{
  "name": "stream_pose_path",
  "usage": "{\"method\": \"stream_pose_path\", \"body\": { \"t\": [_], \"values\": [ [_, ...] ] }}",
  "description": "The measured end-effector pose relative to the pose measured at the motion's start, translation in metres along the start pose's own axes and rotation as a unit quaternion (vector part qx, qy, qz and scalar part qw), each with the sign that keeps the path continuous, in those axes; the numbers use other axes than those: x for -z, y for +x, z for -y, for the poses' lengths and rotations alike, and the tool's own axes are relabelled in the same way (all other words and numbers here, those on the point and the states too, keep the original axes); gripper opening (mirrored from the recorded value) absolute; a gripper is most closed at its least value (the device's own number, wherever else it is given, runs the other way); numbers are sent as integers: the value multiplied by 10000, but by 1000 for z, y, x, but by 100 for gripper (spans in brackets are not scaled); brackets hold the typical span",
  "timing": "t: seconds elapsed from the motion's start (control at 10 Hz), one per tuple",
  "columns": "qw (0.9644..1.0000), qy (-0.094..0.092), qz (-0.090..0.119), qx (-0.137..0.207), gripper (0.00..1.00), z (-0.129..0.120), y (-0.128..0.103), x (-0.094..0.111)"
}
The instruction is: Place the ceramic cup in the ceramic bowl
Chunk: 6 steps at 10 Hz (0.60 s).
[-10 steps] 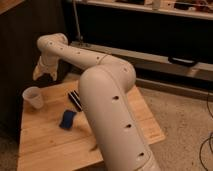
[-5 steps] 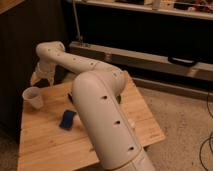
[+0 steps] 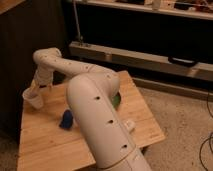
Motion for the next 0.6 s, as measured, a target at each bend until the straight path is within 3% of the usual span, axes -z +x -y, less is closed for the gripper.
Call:
{"method": "stream_pose_path", "body": {
  "t": [0.2,0.3,0.6],
  "values": [
    [9996,155,-166,151,62,-12,8,-17],
    [9990,319,-243,173,51,-11,13,-27],
    [9961,839,-150,226,22,-25,21,-30]
  ]
}}
